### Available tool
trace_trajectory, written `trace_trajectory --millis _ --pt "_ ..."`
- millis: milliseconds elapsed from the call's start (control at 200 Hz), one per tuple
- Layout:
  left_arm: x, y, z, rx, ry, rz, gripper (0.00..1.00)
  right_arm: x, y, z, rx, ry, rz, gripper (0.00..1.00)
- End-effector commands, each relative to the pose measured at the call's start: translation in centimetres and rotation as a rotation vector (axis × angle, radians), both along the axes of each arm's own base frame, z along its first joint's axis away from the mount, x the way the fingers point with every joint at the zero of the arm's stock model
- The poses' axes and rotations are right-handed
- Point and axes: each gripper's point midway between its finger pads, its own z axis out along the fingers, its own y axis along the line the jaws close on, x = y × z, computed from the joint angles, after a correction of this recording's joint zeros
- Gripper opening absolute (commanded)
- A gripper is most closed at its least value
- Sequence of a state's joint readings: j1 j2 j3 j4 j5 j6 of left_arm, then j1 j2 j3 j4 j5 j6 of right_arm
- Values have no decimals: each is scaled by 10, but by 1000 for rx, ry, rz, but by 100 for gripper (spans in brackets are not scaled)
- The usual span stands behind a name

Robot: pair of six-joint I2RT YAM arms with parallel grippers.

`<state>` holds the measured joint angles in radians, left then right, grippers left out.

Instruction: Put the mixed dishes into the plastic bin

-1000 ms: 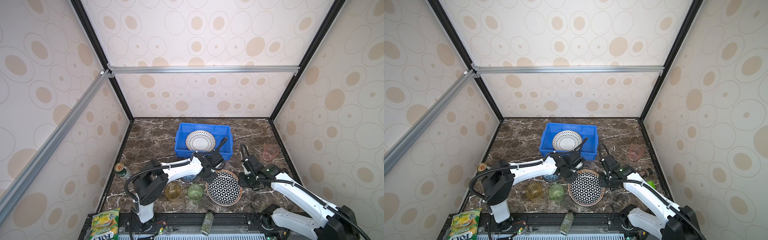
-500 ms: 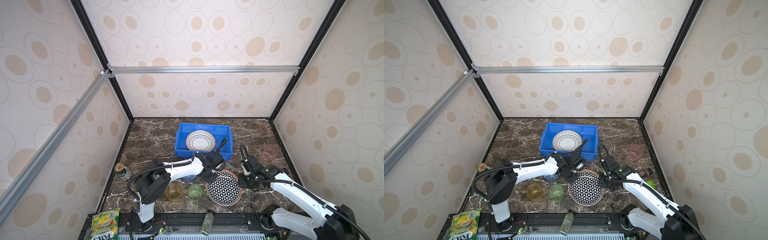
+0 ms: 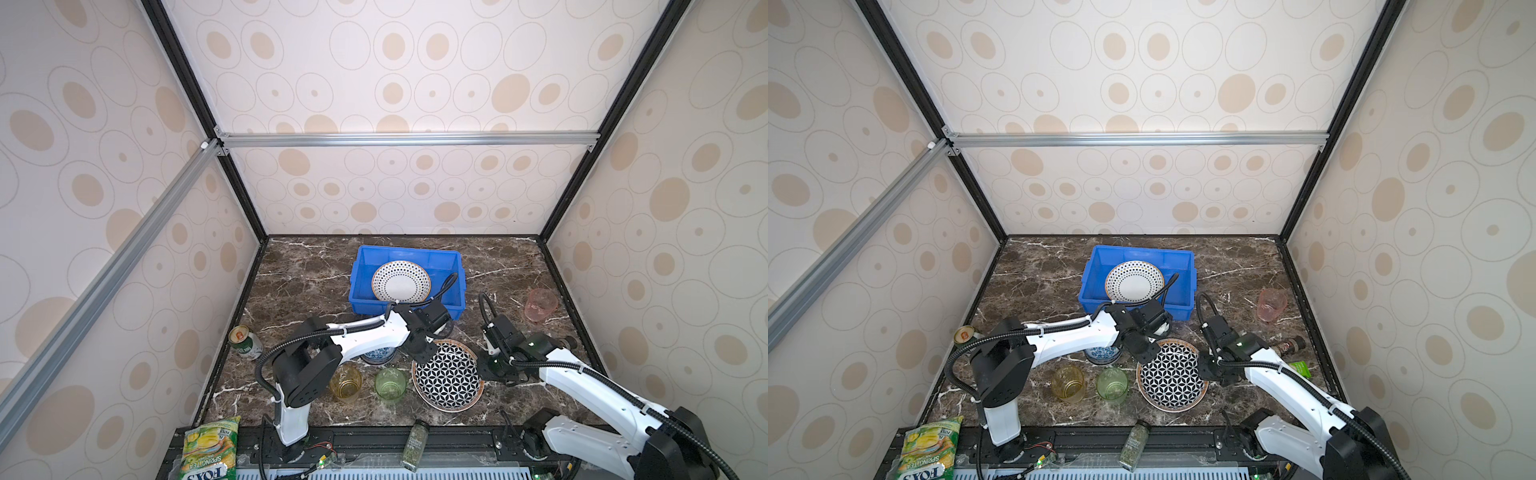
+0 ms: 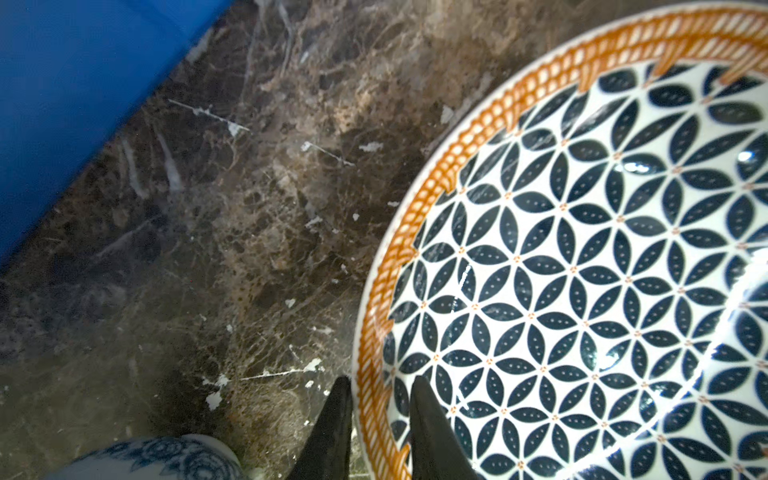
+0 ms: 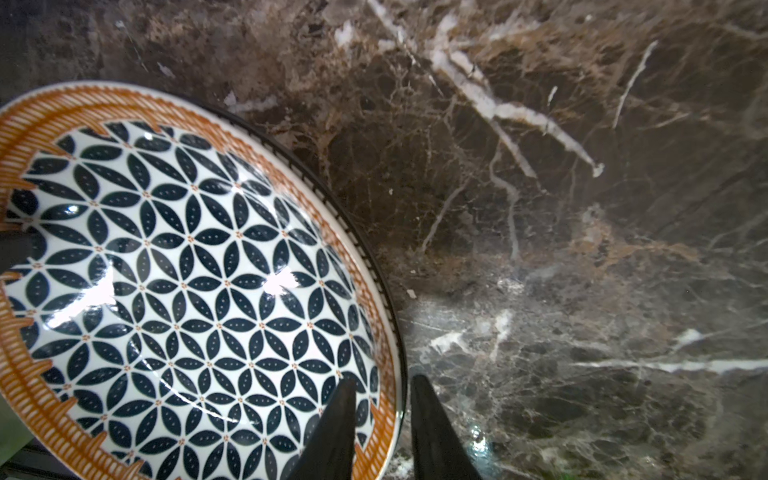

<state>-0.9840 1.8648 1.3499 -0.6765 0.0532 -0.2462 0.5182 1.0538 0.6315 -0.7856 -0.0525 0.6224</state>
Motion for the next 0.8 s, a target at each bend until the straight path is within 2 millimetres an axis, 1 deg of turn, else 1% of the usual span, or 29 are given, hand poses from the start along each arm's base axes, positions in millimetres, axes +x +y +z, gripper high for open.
trace_trajectory --millis 0,90,235,465,620,795 --pt "-1 1 1 30 5 -7 25 -1 -1 -4 -10 3 -7 27" --pt "-1 1 1 31 6 -5 25 -1 0 -6 -9 5 -5 26" --pt "-2 1 1 31 14 0 24 -1 1 -9 -8 13 -4 20" --pt "-3 3 3 30 18 2 24 -2 2 -14 -8 28 1 19" --pt "-4 3 4 31 23 3 24 0 3 -14 -3 23 0 16" --pt "-6 5 4 37 26 6 24 2 5 -12 4 12 -1 11"
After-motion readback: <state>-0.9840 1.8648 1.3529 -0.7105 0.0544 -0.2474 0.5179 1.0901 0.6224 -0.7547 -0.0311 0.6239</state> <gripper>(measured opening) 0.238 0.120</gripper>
